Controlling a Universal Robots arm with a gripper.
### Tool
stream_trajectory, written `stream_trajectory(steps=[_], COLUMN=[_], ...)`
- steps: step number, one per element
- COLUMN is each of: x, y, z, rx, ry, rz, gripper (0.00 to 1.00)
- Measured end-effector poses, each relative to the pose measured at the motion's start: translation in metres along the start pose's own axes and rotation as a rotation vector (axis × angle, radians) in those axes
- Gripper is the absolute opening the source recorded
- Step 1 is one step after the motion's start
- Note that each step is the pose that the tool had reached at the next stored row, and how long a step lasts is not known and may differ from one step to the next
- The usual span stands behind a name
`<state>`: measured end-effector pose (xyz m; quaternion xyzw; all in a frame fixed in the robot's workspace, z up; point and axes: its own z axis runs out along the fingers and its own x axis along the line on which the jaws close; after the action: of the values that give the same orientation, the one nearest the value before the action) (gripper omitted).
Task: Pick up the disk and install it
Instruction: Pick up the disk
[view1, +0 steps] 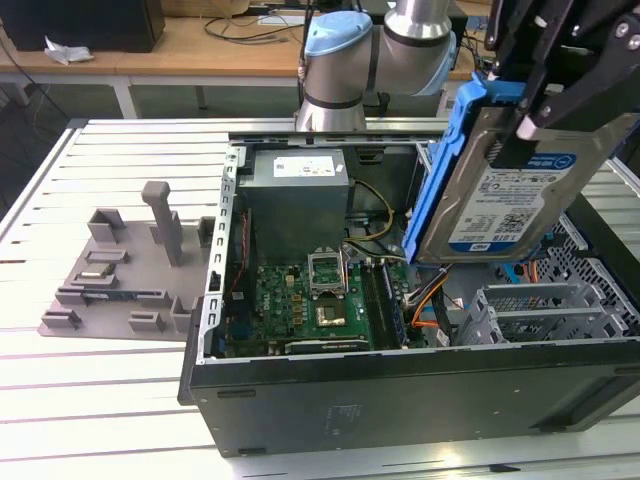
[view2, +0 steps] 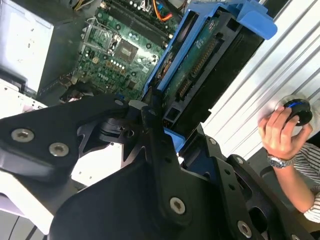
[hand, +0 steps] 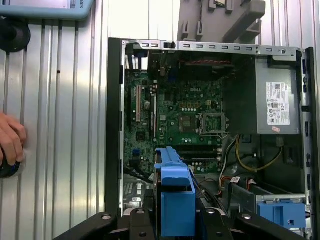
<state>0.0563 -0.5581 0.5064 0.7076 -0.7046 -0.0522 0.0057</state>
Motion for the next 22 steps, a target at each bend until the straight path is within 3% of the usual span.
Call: stream_trajectory(steps=[14,22], x=[0.0003,0.0004], y=[-0.0275,-0.0379], z=[0.0008,0.0022], rx=[0.0000,0.0000], ry=[0.0001,0.0000], rz=[0.000,0.000], gripper=[0.37,0.37])
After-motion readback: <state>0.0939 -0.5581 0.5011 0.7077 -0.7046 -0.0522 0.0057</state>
